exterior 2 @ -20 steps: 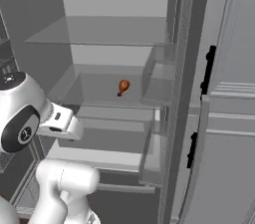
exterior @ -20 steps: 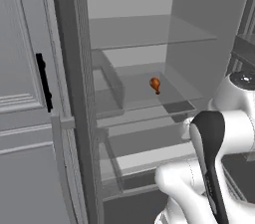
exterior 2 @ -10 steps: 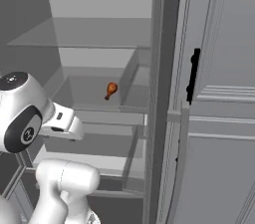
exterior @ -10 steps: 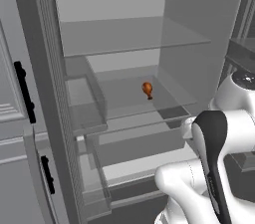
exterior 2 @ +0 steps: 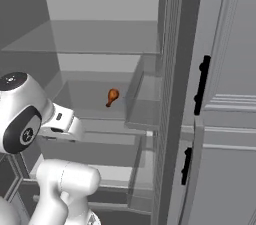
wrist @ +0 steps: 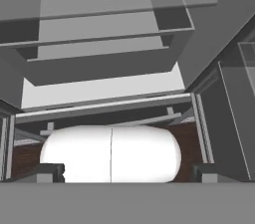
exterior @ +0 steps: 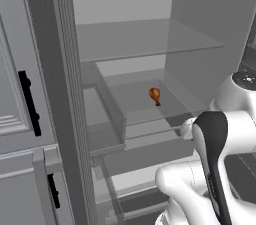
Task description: Place one cucumber and one chicken drumstick in each tupperware on the nearby counter, to pack two identical lunches.
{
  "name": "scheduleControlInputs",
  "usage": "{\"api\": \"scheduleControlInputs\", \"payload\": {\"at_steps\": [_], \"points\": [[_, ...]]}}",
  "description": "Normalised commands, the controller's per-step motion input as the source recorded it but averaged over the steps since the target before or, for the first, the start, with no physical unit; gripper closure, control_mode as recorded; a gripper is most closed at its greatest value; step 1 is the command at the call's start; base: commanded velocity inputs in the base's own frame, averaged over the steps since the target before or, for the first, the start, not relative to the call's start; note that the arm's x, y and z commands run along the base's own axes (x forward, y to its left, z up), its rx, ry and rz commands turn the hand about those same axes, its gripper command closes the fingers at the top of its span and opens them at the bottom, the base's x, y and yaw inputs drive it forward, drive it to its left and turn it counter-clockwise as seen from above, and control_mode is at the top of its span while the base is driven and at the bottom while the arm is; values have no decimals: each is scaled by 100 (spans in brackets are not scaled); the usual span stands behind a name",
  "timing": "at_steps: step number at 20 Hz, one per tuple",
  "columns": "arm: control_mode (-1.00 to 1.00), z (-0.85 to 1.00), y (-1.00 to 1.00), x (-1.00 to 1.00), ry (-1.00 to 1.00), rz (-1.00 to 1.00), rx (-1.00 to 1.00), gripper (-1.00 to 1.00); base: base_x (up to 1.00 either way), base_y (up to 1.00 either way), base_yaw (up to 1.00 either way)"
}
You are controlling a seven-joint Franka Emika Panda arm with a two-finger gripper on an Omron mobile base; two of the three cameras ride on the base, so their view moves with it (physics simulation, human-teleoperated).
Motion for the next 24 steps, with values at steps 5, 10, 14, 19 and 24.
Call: {"api": "scheduleControlInputs", "payload": {"at_steps": [5, 10, 14, 19, 24], "points": [[100, 0, 0, 0, 0, 0, 0, -100, 22, 5, 0], [100, 0, 0, 0, 0, 0, 0, -100, 2, 0, 0], [-100, 0, 0, 4, -2, 0, 0, -100, 0, 0, 0], [-100, 2, 7, 40, -27, -8, 0, -100, 0, 0, 0], [-100, 2, 13, 65, -33, -4, 4, -100, 0, 0, 0]]}}
